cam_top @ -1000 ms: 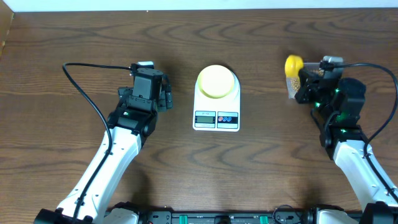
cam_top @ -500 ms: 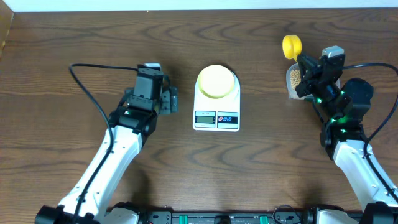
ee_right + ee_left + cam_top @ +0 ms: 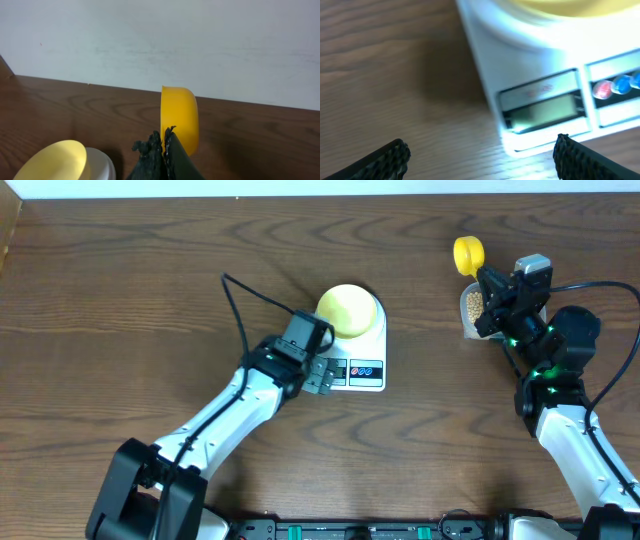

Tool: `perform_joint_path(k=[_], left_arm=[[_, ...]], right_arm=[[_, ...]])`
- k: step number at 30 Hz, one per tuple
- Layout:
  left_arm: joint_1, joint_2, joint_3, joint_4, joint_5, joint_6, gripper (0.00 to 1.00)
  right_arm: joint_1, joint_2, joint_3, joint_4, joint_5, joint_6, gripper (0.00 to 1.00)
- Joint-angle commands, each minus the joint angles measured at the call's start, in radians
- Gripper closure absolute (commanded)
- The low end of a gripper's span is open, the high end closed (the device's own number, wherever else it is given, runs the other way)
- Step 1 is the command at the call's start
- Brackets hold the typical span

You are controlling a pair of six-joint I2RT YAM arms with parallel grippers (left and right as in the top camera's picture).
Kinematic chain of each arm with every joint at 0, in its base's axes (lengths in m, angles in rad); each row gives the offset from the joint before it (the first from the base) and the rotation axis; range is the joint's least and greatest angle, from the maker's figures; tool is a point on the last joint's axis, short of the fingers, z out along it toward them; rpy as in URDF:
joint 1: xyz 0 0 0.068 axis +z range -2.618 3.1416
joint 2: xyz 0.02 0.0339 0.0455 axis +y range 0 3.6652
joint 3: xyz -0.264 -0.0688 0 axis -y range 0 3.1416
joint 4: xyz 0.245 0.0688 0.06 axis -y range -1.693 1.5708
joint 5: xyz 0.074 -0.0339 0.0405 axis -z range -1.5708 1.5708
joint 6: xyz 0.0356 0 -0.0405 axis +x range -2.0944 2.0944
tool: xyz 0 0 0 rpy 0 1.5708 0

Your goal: Scoop item into bowl and weigh 50g on scale

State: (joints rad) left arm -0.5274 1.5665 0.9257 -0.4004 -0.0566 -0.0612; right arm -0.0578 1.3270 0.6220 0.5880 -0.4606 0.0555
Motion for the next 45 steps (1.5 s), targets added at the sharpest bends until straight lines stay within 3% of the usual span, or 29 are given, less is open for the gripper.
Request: perform_joint_path(k=[1,10,18,45], left_arm=[[-0.02,0.005,-0.006,0.005,0.032,0.012,0.06],[-0.029,0.005,-0.006,0.017,0.031,-0.006,0.07],[-0.037,0.005,-0.006,0.035,0.031,-0.183,0.07],[-0.134,0.126,-0.005,0.12,0.031,-0.188,0.06]], right_arm=[[-0.006,0.003,0.012,0.002,-0.01,-0.016,0.99],[-0.006,0.003,0.012,-0.002,-0.012,-0.016,0.99],[-0.006,0.003,0.012,-0.018,-0.018,-0.016,0.99],[-0.006,0.003,0.012,-0.066,-0.021,-0.016,0.99]])
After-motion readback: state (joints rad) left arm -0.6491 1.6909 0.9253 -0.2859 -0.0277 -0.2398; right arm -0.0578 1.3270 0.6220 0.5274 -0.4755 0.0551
